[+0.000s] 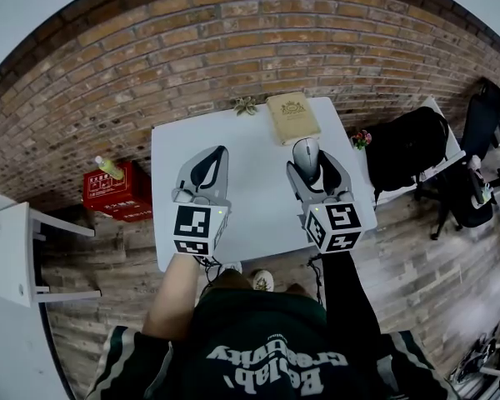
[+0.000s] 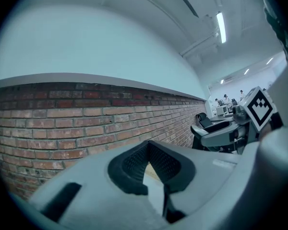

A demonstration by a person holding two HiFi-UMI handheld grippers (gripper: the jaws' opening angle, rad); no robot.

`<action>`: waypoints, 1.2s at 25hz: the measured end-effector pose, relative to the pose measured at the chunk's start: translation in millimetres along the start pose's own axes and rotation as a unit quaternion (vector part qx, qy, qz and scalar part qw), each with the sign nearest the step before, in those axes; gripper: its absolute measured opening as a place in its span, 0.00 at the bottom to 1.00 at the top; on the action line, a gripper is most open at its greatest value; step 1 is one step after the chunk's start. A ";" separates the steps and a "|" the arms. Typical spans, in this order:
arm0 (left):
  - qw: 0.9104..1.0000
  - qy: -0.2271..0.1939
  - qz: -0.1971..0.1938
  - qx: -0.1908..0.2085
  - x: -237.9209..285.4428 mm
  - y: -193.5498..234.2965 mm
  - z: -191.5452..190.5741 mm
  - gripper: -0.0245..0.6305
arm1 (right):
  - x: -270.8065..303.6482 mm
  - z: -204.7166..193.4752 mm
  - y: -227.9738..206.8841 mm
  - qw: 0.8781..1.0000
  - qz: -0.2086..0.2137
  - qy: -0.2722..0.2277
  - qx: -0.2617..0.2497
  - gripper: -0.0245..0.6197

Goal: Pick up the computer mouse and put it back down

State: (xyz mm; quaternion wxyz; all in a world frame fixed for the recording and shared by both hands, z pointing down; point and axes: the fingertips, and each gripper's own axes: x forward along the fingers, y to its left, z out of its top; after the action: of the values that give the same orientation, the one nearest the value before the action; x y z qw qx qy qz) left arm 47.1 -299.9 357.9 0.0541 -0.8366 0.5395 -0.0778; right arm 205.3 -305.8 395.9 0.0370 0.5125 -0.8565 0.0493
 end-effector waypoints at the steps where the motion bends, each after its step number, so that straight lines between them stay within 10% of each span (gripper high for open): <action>1: 1.000 -0.001 0.001 0.001 -0.1 0.9 0.8 0.05 | 0.5 0.8 0.4 1.000 0.000 -0.001 0.000 0.51; 30: 1.000 -0.017 -0.002 -0.007 4.1 10.6 -0.5 0.05 | 17.1 5.7 13.4 1.000 0.007 -0.013 -0.018 0.51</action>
State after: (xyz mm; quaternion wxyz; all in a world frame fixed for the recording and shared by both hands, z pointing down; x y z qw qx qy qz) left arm 39.2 -308.0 356.9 0.0572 -0.8390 0.5378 -0.0600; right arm 185.3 -315.2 391.6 0.0348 0.5066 -0.8611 0.0272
